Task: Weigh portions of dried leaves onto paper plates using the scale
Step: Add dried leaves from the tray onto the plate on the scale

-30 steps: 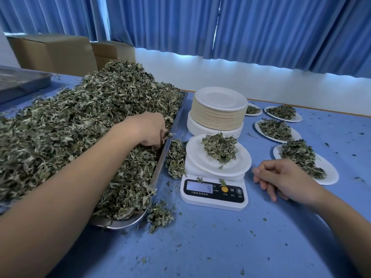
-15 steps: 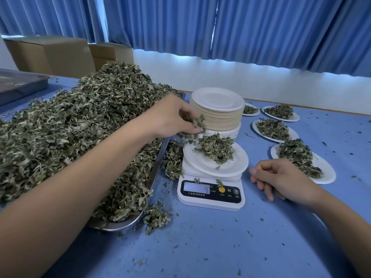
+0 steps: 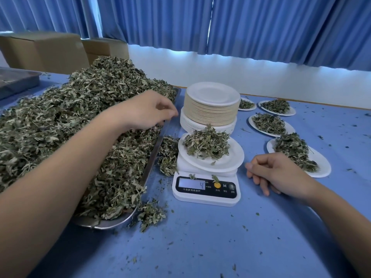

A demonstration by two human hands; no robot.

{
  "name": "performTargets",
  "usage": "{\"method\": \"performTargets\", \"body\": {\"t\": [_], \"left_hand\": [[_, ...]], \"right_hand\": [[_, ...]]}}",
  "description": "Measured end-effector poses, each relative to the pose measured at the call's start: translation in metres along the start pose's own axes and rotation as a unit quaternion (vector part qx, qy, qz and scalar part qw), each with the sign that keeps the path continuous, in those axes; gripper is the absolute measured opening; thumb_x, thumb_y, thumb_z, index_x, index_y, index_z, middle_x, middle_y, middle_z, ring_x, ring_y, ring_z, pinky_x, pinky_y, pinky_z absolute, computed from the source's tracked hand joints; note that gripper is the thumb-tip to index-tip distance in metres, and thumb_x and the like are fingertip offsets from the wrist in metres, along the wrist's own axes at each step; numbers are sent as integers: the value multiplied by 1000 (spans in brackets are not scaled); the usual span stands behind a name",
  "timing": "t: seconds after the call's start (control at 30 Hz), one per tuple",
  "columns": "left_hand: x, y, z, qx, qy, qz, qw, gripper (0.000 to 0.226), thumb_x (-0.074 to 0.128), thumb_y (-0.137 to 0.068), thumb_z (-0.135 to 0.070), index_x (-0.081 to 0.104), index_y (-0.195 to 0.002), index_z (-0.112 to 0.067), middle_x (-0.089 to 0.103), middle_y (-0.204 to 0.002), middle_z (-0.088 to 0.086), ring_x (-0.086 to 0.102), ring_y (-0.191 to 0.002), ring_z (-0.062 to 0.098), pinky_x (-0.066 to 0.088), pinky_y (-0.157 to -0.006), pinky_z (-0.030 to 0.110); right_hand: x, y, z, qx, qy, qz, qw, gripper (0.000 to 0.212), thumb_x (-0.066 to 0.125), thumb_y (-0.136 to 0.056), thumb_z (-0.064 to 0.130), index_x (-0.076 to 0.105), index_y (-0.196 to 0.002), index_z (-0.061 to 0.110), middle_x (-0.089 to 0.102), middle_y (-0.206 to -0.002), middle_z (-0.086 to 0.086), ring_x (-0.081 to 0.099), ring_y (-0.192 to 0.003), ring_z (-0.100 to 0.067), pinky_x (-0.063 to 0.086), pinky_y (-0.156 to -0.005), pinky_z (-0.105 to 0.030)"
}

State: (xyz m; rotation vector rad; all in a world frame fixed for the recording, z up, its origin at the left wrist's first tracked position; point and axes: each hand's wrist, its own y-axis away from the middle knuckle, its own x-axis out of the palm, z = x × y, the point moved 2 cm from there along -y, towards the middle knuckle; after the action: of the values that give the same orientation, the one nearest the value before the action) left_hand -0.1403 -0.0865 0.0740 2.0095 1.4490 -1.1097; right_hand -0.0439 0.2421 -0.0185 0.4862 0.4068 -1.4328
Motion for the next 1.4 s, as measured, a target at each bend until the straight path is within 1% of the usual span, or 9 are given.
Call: {"method": "performTargets", "body": {"t": [0.07,0.13,0.2,0.33,0.53,0.63,0.87,1.07,1.4], "left_hand": [[-8,-1,10,-37,-109,33,993,21,61,-100,-26,70,-118,-26,71,-107,1,69,-78,23,57,-74,34],[-9,1,18,-75,-194,101,973,33,67,-96,-27,64,-128,-24,63,-124,0,68,-101,27,54,-97,42],[-4,5,20,-91,-242,166,952,40,74,-91,-28,63,-128,-20,60,-112,-6,62,-104,24,48,-104,41],[10,5,18,-86,-248,207,943,19,74,-85,-12,70,-104,-7,72,-96,7,66,-88,29,54,-90,45],[12,10,13,-106,-296,218,924,27,79,-82,-18,67,-107,-14,64,-90,-1,57,-72,13,43,-54,23],[14,14,11,-126,-315,235,911,28,80,-82,-19,66,-105,-16,61,-88,-4,56,-73,13,40,-57,25],[13,16,6,-137,-301,173,928,20,77,-85,-10,71,-103,-5,69,-95,2,60,-79,19,50,-66,27],[-9,12,-1,-124,-250,-7,960,22,74,-86,-2,64,-91,-22,62,-86,-1,60,-69,18,50,-68,37],[-12,14,-4,-113,-244,-25,963,26,69,-86,4,66,-98,-19,65,-98,6,66,-80,25,57,-74,39]], "right_hand": [[0,0,1,-1,0,0,1000,33,63,-101,23,68,-77,2,62,-62,-12,53,-41,-23,29,-35,-21],[1,0,1,-2,0,-1,1000,33,63,-101,23,68,-77,1,62,-62,-13,53,-41,-23,29,-35,-21],[1,0,1,-2,0,-2,1000,33,63,-101,23,68,-78,1,62,-62,-13,53,-41,-24,29,-35,-22],[1,1,1,-4,6,-1,1000,33,63,-101,24,68,-79,0,63,-63,-13,53,-42,-23,30,-35,-22],[1,0,0,-12,15,-3,1000,33,62,-101,23,68,-79,-1,63,-63,-12,55,-41,-22,29,-36,-23],[0,0,0,-11,14,-2,1000,33,63,-101,24,68,-79,-1,63,-63,-12,55,-41,-23,30,-36,-23],[1,0,0,-10,12,-1,1000,33,63,-100,23,68,-79,0,63,-63,-11,55,-42,-24,30,-35,-22],[1,1,0,-13,15,0,1000,32,62,-101,23,69,-79,0,63,-63,-12,55,-43,-24,31,-36,-22],[1,2,2,-13,18,-3,1000,32,62,-101,22,69,-78,1,63,-63,-12,55,-43,-24,31,-36,-23]]}}
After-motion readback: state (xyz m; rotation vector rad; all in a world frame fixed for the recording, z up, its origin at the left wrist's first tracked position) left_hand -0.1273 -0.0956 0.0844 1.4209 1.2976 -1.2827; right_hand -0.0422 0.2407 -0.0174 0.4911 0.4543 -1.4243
